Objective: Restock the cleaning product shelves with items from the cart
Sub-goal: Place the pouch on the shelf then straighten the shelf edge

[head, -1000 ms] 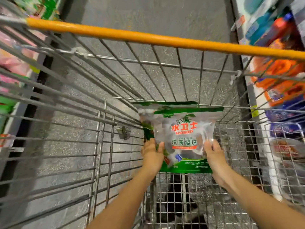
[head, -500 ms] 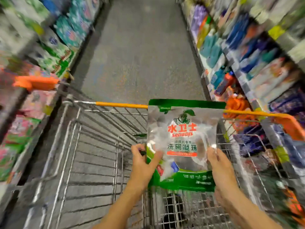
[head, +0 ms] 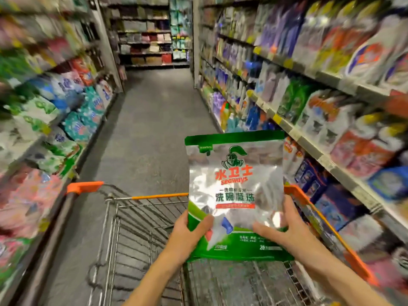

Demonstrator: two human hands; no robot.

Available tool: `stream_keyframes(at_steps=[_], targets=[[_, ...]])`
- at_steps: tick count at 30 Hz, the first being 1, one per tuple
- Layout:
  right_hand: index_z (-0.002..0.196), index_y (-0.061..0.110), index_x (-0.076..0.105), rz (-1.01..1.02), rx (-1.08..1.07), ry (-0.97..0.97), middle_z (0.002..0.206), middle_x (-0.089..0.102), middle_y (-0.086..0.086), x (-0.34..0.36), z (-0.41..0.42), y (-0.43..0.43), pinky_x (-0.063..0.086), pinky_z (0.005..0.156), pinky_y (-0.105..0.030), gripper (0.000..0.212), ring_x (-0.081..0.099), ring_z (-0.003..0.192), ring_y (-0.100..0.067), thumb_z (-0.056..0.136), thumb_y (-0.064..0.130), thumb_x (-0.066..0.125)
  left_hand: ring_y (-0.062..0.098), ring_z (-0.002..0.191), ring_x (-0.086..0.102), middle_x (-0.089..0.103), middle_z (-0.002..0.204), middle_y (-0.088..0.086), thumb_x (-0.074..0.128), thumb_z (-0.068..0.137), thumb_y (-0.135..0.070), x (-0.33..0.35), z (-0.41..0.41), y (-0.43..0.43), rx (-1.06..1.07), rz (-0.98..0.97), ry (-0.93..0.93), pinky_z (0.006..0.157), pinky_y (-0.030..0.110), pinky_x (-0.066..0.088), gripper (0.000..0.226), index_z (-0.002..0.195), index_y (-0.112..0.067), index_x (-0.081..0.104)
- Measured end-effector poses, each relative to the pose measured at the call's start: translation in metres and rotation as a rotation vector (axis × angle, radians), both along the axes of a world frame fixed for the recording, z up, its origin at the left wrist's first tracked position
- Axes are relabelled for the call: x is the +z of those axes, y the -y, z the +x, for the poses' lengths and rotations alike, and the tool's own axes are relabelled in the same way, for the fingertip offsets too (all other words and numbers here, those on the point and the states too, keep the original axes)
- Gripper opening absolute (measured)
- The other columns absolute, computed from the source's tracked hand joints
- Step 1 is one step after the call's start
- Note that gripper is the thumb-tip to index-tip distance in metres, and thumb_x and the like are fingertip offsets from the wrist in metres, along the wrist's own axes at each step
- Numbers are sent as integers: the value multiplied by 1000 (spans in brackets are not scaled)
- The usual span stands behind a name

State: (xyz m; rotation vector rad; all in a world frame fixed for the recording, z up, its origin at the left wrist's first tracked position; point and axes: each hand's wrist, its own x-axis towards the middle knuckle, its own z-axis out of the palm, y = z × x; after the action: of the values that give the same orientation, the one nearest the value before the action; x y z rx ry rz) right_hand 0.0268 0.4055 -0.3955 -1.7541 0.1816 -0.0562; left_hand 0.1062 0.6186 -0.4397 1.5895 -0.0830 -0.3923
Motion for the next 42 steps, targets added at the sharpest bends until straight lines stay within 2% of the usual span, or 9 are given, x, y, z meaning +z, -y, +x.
stream_keyframes(at_steps=[2, 6, 10, 12, 15, 22, 30, 38, 42], targets=[[116, 52, 37, -50, -47, 56, 104, 52, 51, 13, -14, 6, 36, 73, 5, 66, 48, 100, 28, 73, 26, 81, 0, 67, 68, 73, 78, -8, 64, 86, -21, 15, -9, 9, -34, -44, -5, 59, 13, 50, 14, 97, -14, 61], [120, 49, 41, -27, -179, 125, 119, 48, 37, 33, -50, 22, 37, 76, 4, 71, 45, 94, 33, 70, 28, 87, 3, 77, 70, 75, 87, -8, 63, 86, -21, 44, -26, 34, -143, -92, 21, 63, 13, 51, 22, 107, -16, 61], [134, 48, 41, 10, -289, 116, 132, 59, 15, 52, -95, 46, 46, 102, -42, 96, 57, 121, -11, 51, 54, 89, 2, 77, 70, 76, 87, -9, 69, 78, -28, 72, -49, 74, -234, -108, 105, 61, 11, 49, 30, 105, -18, 62], [129, 46, 47, 23, -328, 132, 127, 63, 10, 63, -121, 63, 47, 100, -49, 86, 61, 117, -17, 54, 48, 90, 3, 78, 70, 75, 86, -8, 70, 76, -29, 88, -66, 97, -273, -134, 152, 62, 12, 49, 35, 107, -14, 63], [127, 44, 49, -22, -421, 170, 120, 67, 11, 82, -166, 86, 50, 95, -43, 83, 65, 110, -15, 53, 48, 87, 8, 81, 71, 76, 88, -7, 76, 72, -32, 105, -96, 136, -367, -173, 192, 64, 14, 50, 41, 107, -14, 63], [139, 48, 35, -124, -660, 215, 142, 50, 13, 128, -286, 150, 41, 107, -49, 106, 50, 129, -14, 49, 64, 87, 9, 74, 71, 75, 81, -7, 69, 77, -29, 153, -179, 239, -624, -246, 282, 61, 14, 50, 23, 95, -16, 65], [122, 40, 52, -97, -905, 337, 115, 69, 10, 160, -380, 193, 52, 92, -43, 72, 68, 103, -13, 60, 33, 89, 7, 79, 70, 75, 85, -9, 69, 66, -38, 186, -249, 345, -852, -336, 346, 65, 14, 50, 37, 98, -18, 67], [113, 32, 52, -285, -1149, 432, 94, 69, 28, 201, -407, 248, 47, 62, -5, 56, 66, 84, 8, 63, 27, 77, 12, 81, 71, 74, 94, 5, 70, 69, -30, 226, -269, 447, -1023, -519, 404, 64, 17, 52, 47, 110, -9, 60], [116, 28, 54, -312, -1216, 520, 103, 73, 11, 236, -397, 281, 56, 74, -25, 60, 71, 92, -9, 63, 22, 81, 15, 90, 71, 73, 100, 2, 77, 75, -34, 269, -256, 497, -1085, -586, 489, 71, 20, 55, 46, 113, -16, 58]])
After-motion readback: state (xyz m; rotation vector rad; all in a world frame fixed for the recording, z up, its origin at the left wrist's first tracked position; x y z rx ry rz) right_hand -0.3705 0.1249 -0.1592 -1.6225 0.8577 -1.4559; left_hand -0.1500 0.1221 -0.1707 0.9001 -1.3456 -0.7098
